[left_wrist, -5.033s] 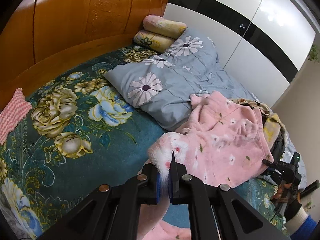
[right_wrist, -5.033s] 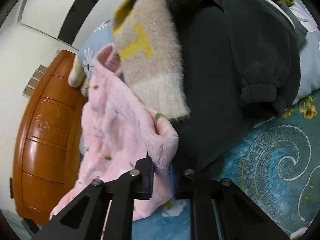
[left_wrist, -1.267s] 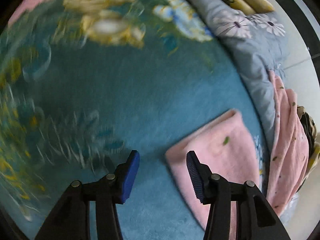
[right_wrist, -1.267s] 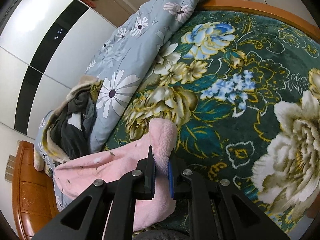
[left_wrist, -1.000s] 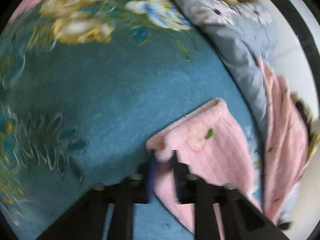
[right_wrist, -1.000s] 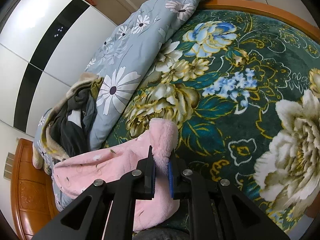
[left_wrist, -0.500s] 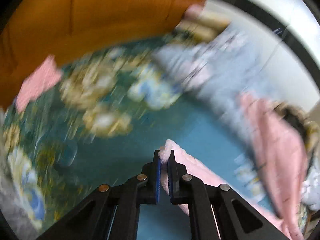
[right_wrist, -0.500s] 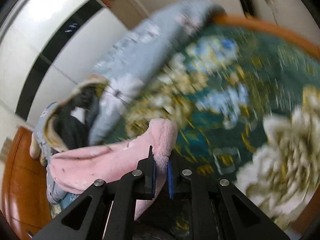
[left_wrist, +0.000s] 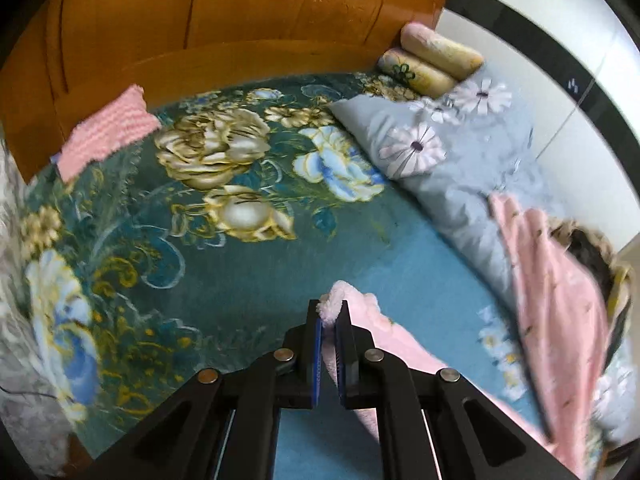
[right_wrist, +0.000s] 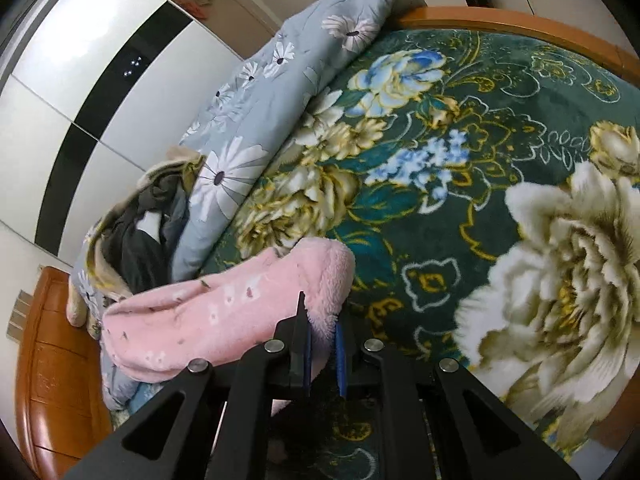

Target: Fold clothes

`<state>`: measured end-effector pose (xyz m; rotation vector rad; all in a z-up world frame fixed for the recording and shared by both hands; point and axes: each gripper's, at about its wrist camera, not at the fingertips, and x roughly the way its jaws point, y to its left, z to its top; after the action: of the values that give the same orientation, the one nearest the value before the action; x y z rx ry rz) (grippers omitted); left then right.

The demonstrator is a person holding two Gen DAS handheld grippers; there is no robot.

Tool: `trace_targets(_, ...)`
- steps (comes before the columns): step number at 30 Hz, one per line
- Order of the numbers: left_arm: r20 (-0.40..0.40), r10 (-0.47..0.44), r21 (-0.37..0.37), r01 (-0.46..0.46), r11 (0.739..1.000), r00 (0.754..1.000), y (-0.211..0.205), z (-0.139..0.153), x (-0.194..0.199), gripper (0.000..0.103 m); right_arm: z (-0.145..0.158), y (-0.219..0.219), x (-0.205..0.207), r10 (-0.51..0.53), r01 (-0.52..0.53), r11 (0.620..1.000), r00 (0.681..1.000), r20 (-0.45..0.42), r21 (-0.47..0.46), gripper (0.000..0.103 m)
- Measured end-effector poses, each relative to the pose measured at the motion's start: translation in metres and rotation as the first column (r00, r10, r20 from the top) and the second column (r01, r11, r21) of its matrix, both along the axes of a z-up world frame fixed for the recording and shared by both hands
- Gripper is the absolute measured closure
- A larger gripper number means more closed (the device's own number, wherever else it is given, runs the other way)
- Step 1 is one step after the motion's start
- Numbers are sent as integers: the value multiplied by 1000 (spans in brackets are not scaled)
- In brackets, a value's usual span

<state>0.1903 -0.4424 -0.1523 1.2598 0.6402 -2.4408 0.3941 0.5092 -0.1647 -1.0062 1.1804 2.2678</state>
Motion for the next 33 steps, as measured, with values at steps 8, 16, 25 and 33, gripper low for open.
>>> trace_targets(8, 134, 134, 88, -147, 985, 982, -8, -62, 17, 97, -72, 0, 22, -22, 36, 994, 991, 135, -99, 93)
trace_targets(16, 114, 123, 27, -127, 992, 986, 1, -49, 19, 97, -68, -1, 12, 19, -9, 997, 989, 143, -71, 93)
trace_targets(25, 138, 59, -123, -42, 992, 989, -7, -32, 21, 96, -72, -2, 19, 43, -31, 996, 988, 146, -84, 93)
trace_targets(33, 227, 70, -49, -60, 997, 971, -9, -69, 39, 90, -68, -4, 20, 75, -63, 994, 988, 139, -89, 90)
